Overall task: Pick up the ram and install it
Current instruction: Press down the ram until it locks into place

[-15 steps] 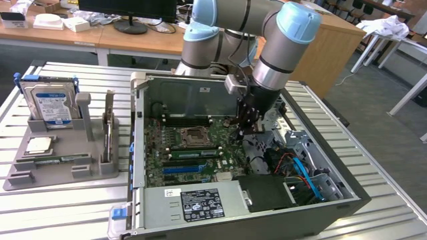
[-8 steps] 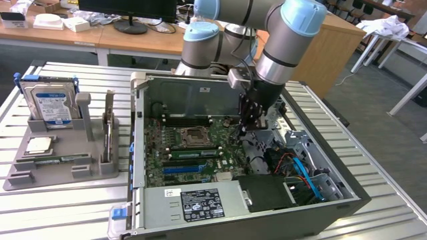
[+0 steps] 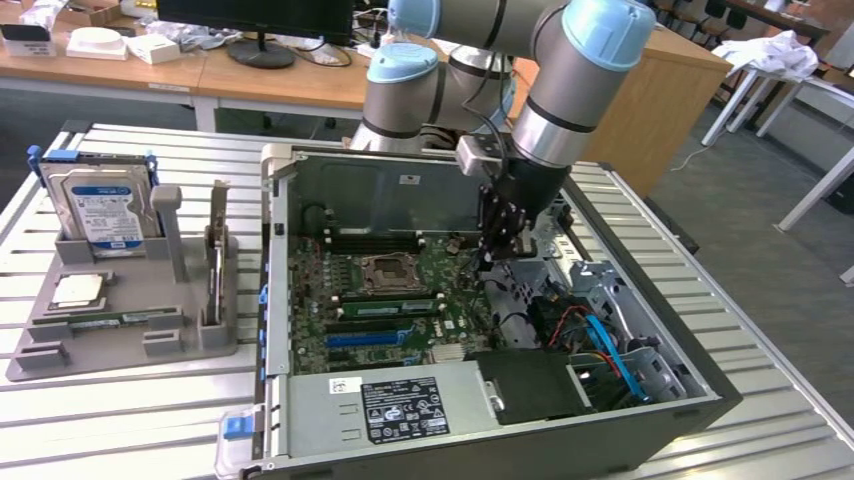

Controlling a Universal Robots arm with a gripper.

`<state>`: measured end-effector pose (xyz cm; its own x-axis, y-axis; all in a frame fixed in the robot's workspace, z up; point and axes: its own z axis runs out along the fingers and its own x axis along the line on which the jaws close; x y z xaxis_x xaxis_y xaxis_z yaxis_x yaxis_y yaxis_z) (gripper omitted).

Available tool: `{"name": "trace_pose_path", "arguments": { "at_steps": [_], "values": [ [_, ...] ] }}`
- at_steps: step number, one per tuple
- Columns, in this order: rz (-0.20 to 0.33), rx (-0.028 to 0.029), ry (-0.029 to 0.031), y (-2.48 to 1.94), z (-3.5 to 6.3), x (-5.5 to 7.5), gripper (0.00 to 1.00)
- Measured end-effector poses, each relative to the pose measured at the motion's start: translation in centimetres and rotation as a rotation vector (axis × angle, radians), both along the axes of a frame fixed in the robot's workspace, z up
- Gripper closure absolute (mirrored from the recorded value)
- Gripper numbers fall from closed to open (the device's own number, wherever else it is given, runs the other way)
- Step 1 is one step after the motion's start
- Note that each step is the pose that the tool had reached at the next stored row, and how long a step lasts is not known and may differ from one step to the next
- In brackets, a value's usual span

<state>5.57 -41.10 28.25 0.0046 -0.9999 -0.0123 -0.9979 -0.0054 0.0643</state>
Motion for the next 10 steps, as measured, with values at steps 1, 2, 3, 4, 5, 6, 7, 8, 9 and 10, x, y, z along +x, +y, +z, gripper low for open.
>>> {"name": "trace_pose_path", "arguments": {
  "at_steps": [1, 2, 3, 4, 5, 6, 7, 8, 9, 10],
  "values": [
    [0.0, 0.0, 0.0, 0.0, 0.0, 0.0, 0.9],
    [0.0, -0.0001, 0.0, 0.0, 0.0, -0.04, 0.9],
    [0.0, -0.0001, 0.0, 0.0, 0.0, -0.11, 0.9],
    [0.0, 0.0, 0.0, 0.0, -0.01, -0.21, 0.9],
    [0.0, 0.0001, 0.0, 0.0, -0.02, -0.33, 0.9],
    [0.0, 0.0, 0.0, 0.0, -0.02, -0.41, 0.9],
    [0.0, 0.0, 0.0, 0.0, -0.02, -0.48, 0.9],
    [0.0, -0.0001, 0.0, -0.01, -0.02, -0.48, 0.9],
    [0.0, 0.0, 0.0, 0.0, -0.03, -0.48, 0.9],
    [0.0, 0.0, 0.0, 0.0, -0.03, -0.48, 0.9]
  ]
}}
